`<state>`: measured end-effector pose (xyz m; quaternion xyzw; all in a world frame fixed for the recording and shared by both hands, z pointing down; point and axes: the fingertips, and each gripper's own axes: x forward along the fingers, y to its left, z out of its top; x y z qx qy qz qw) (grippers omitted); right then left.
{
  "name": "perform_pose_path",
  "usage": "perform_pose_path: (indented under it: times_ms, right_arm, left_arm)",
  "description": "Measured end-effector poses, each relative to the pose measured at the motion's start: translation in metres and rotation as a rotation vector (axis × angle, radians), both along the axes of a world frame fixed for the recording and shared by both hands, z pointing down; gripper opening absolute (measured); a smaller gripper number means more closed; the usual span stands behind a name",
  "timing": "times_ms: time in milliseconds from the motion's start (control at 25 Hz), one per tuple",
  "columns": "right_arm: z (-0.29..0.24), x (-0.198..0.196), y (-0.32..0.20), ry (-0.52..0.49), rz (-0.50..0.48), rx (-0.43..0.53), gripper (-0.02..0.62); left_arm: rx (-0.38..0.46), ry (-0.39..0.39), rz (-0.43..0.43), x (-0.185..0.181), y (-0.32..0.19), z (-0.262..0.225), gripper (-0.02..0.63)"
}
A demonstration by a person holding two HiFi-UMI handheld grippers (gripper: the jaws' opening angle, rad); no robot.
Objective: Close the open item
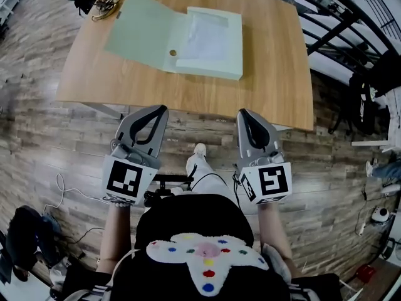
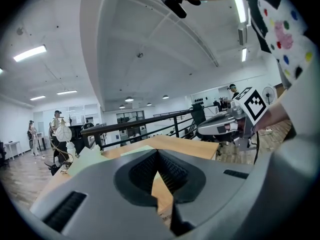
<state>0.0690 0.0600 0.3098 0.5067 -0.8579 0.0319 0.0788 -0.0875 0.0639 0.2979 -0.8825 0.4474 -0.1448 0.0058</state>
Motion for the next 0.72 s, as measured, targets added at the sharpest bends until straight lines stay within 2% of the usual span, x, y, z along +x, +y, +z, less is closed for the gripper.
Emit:
perform_pose_path:
  times_ms: [360, 720]
  right_arm:
    - [-0.003, 0.027, -0.079, -0.006, -0.026, -0.008, 0.009]
    - [0.005, 0.041, -0.12, -0.049, -0.044, -0.047, 0.009]
  left_arm:
    - [-0.007, 0.007, -0.039, 0.027, -0.073, -0.004, 0.005]
    - [-0.023, -0.014, -0.063, 0.043, -0.109, -0.003, 0.005]
